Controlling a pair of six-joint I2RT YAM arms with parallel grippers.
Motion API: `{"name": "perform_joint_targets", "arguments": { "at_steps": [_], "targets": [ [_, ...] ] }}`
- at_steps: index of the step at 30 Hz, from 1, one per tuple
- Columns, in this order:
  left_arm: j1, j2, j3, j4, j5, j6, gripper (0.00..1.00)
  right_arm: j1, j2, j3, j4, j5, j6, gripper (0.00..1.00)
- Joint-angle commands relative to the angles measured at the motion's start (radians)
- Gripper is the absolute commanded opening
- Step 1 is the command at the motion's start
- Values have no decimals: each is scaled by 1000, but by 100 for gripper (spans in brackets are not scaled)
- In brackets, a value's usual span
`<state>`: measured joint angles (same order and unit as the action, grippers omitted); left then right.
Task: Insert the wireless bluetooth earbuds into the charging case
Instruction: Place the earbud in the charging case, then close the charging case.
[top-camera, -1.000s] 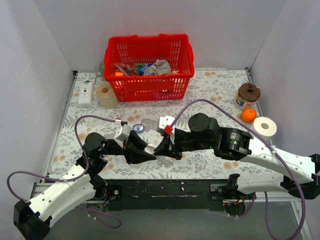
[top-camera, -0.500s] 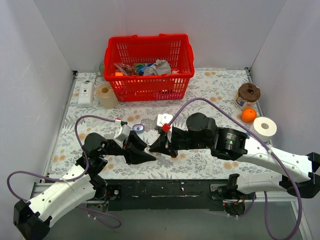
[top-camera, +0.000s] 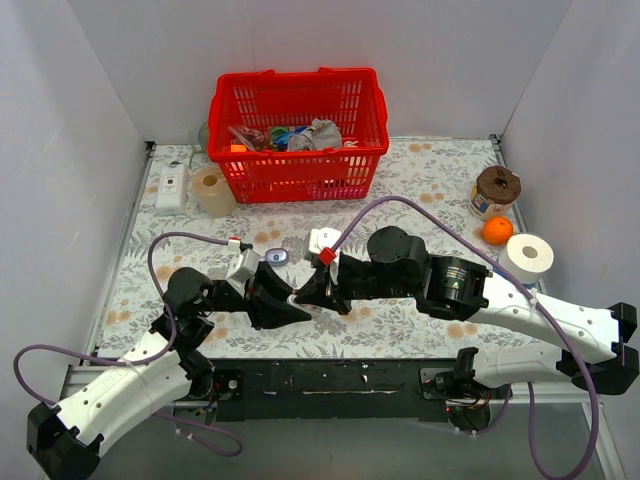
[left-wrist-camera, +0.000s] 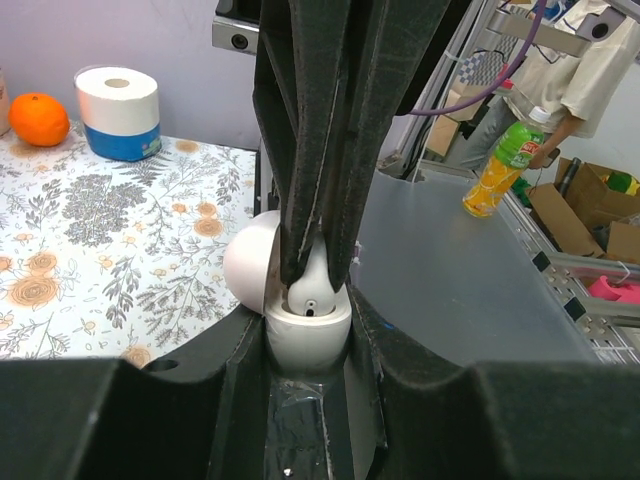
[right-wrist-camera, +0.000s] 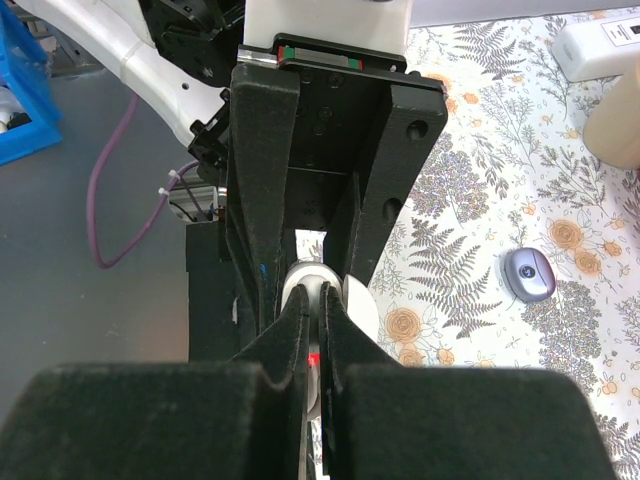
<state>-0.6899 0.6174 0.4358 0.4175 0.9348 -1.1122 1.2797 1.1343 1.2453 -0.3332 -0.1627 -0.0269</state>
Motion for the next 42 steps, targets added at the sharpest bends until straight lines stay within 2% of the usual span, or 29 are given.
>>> {"name": "perform_joint_targets", "arguments": {
  "at_steps": [1,3,6,7,10,13,18,21,24,25,28,42],
  "targets": [
    [-3,-27,6,12,-31,17,0,3,9,6,13,-6,-10,1],
    [-5,-31,3,10,-44,26,0,7,12,9,3,-3,-7,1],
    [-5,-42,1,9,-73,34,0,9,12,13,-3,0,-2,9],
    [-3,-44,1,7,-82,37,0,9,12,13,-3,5,-2,16],
    [-3,-44,3,6,-86,40,0,9,10,16,-1,14,2,29],
    [-3,-39,3,6,-85,40,0,10,5,25,3,26,5,35],
    [-3,-41,-2,4,-88,38,0,9,-36,34,55,54,21,44],
    [-3,-48,-8,-3,-90,38,0,7,-111,39,109,135,44,46],
    [-3,-56,-17,3,-90,32,0,-9,-179,-6,157,279,61,41],
    [-5,-59,-19,7,-90,31,0,-17,-182,-9,148,332,65,30],
    [-5,-59,-19,10,-87,28,0,-55,-142,11,63,342,97,2],
    [-5,-73,-8,14,-117,45,0,-68,8,62,-33,134,102,1]
  ]
}}
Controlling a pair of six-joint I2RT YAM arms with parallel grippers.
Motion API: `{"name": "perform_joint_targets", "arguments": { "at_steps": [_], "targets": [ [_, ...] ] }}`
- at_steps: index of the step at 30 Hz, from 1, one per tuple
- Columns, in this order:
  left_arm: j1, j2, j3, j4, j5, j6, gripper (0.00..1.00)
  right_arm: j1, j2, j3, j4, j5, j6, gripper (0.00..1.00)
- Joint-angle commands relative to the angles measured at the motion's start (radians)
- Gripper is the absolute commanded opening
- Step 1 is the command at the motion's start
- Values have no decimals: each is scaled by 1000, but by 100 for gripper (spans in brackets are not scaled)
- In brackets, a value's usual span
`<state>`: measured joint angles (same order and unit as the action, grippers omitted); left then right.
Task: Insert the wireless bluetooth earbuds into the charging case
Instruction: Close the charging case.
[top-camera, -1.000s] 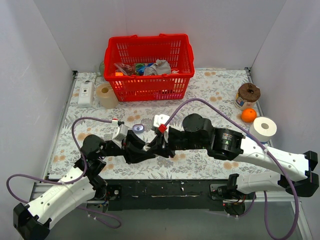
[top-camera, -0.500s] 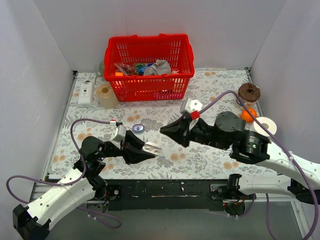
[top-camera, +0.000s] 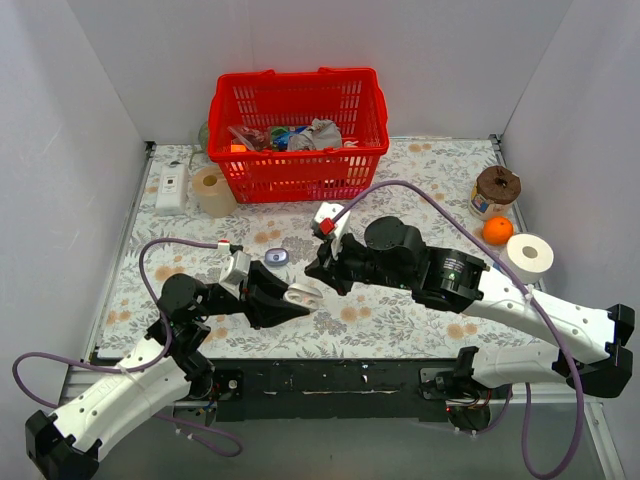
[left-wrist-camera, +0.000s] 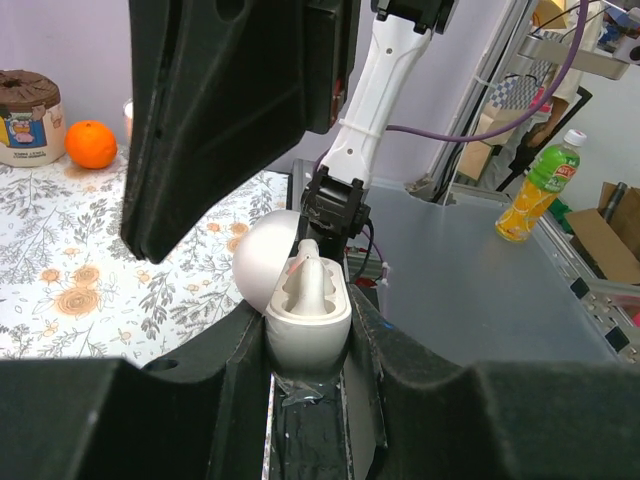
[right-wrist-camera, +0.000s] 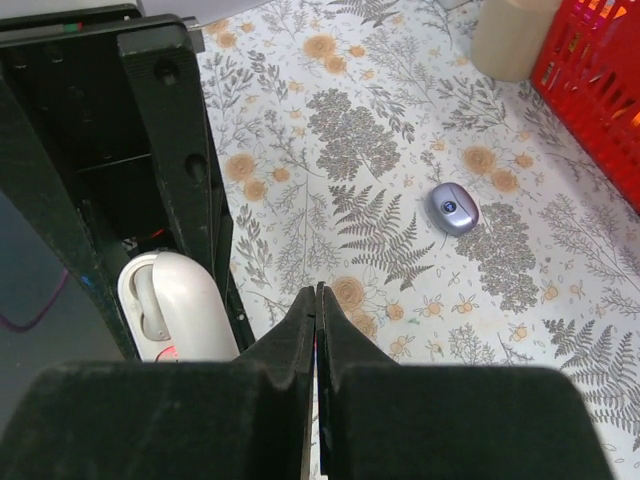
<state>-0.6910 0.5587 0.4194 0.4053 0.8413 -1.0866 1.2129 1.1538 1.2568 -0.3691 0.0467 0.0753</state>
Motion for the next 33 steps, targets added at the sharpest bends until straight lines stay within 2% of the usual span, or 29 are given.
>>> {"name": "perform_joint_targets", "arguments": {
  "at_steps": [1,9,14,17,19,21,23,24,26,29,32,33],
  "targets": [
    [-2,-14,9,24,-28,19,0,-1,-8,58,-2,-87,0,1],
    [-2,-16,13,17,-64,30,0,0,11,67,-22,-205,-3,1],
    [-2,-10,19,12,-82,36,0,2,7,59,-33,-219,-2,1],
    [-2,-5,19,7,-93,37,0,2,-21,41,-13,-157,20,1],
    [-2,-5,24,-26,-119,40,0,-1,-57,-5,18,38,87,1],
    [-2,3,36,-83,-217,25,0,-36,-123,-81,33,211,141,1],
    [-2,15,33,-173,-345,-33,2,-117,-185,-140,64,234,214,1],
    [-2,48,32,-236,-470,-71,6,-150,-201,-172,68,225,240,1],
    [-2,107,41,-278,-542,-151,15,-219,-229,-250,65,222,291,4],
    [-1,323,93,-312,-556,-222,18,-245,-255,-342,61,272,330,6],
    [5,553,153,-260,-499,-269,18,-246,-279,-414,81,289,339,8],
    [7,604,177,-249,-499,-274,14,-246,-284,-430,82,286,339,8]
  ]
}}
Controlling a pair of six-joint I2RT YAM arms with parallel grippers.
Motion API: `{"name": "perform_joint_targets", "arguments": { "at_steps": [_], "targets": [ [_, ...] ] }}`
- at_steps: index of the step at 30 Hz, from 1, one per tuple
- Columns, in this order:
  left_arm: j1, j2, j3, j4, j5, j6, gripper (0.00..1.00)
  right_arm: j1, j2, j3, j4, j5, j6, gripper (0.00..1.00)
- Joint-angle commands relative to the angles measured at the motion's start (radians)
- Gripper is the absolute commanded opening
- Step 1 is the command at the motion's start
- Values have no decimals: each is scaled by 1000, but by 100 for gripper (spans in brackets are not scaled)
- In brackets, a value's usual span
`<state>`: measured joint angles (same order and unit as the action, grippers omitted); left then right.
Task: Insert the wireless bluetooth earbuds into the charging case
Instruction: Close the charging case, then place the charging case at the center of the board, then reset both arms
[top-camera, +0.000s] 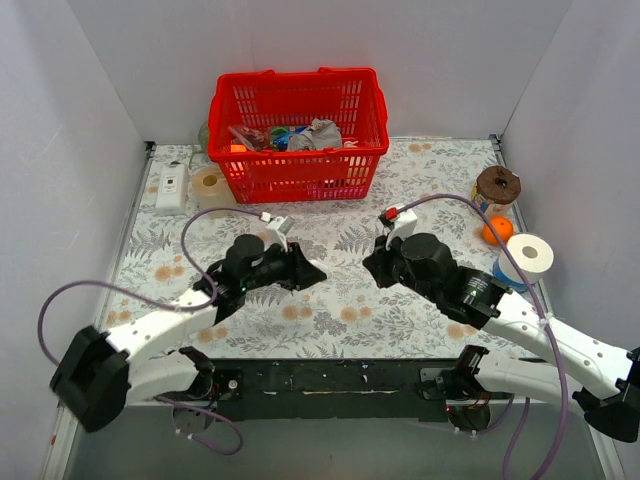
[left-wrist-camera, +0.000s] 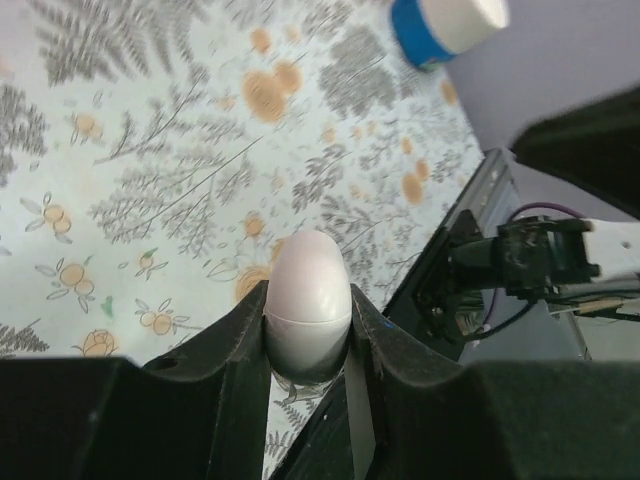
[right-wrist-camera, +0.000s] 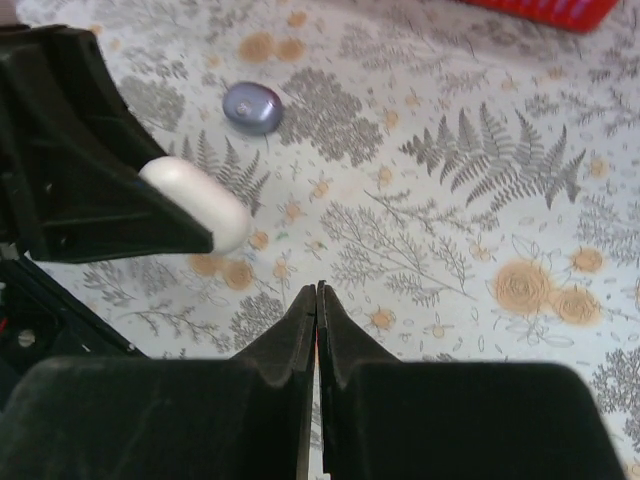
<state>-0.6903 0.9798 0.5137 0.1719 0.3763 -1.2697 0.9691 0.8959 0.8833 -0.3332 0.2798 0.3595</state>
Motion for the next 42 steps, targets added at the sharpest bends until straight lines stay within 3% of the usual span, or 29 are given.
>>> {"name": "perform_joint_targets", "arguments": {
  "at_steps": [1,5,9,15,21,27,29,30,34,38,42],
  "targets": [
    [6,285,124,-11,-37,-92,11,-4,-37,-67,45,49,56,8],
    [17,471,221,1,-71,-89,1,-6,-63,-119,49,3,70,7],
    [25,623,308,-18,-105,-85,0,-7,-87,-155,63,-36,82,6],
    [25,799,370,-51,-126,-86,14,-7,-95,-159,48,-48,70,7],
    [26,806,344,-74,-146,-85,39,-7,-101,-144,28,-36,56,10],
    [41,620,304,-211,-230,1,61,-6,-103,-135,14,-27,52,11],
    [54,507,276,-239,-264,19,90,-7,-106,-142,19,-22,50,11],
    [67,473,272,-276,-278,21,98,-7,-106,-145,22,-21,50,12],
    [84,301,269,-374,-364,4,98,-9,-106,-159,33,-13,50,12],
    [83,151,283,-454,-607,-120,98,-9,-107,-178,42,-10,52,13],
    [83,22,286,-534,-672,-186,98,-7,-118,-202,54,-8,56,14]
  ]
}}
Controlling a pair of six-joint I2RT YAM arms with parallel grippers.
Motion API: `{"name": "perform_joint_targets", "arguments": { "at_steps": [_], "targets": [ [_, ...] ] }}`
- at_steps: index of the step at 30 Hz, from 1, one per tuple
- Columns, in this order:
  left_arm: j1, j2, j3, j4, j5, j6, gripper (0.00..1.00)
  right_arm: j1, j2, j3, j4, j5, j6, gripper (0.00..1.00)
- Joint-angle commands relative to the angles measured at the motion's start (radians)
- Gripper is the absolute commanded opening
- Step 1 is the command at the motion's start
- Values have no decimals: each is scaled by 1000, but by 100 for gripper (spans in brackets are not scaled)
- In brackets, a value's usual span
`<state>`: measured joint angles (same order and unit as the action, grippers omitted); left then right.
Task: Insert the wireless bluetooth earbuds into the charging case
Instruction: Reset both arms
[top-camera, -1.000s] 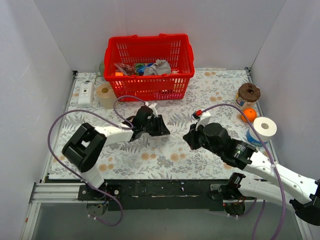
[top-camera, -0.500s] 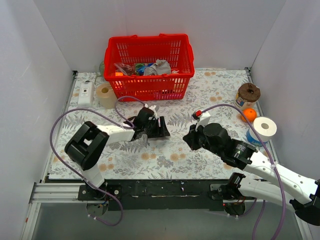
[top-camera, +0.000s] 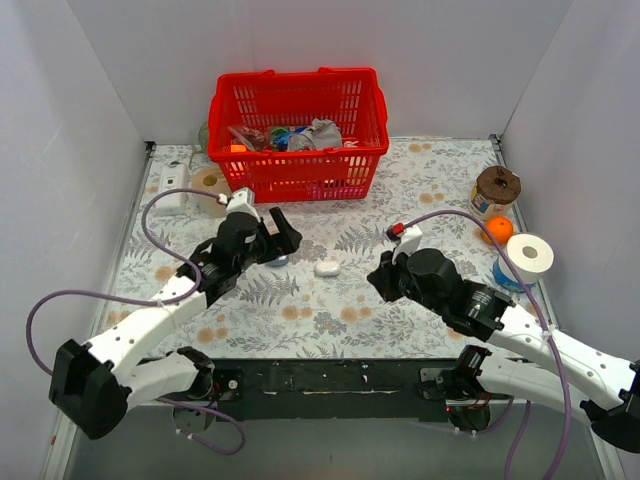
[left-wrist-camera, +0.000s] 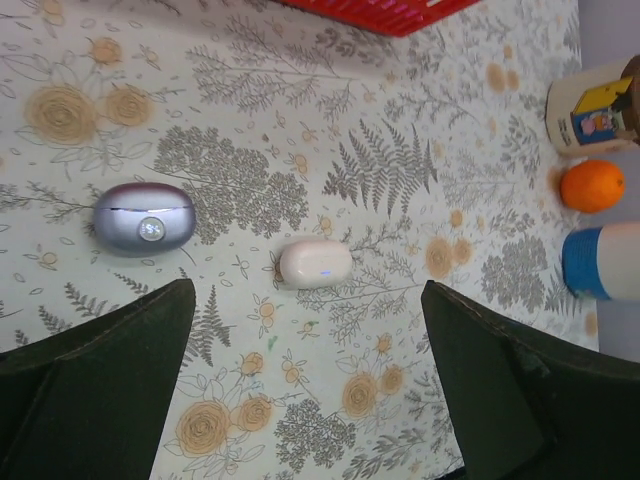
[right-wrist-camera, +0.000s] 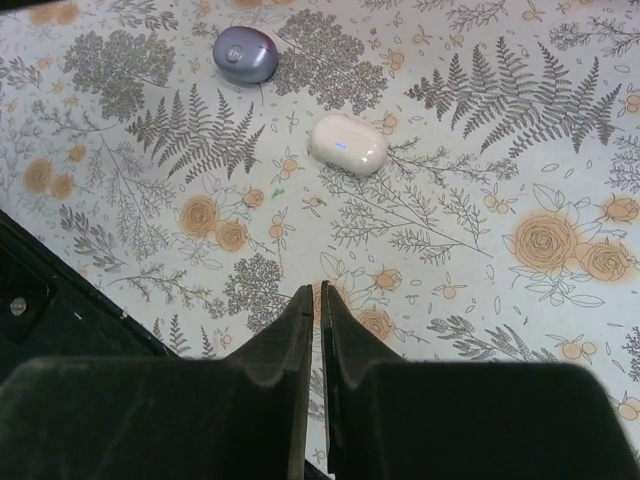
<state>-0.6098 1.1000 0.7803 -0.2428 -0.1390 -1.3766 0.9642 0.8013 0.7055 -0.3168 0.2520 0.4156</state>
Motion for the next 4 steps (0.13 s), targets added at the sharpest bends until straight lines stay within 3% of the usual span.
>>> {"name": "perform_joint_targets", "arguments": {
  "at_steps": [1,4],
  "targets": [
    [2,-110,17,-121,-151,-66,98,-4,-22,-27,41,18,2,14],
    [2,-153,23,-138,-139,-47,98,-2,-27,-31,44,20,0,14]
  ]
}}
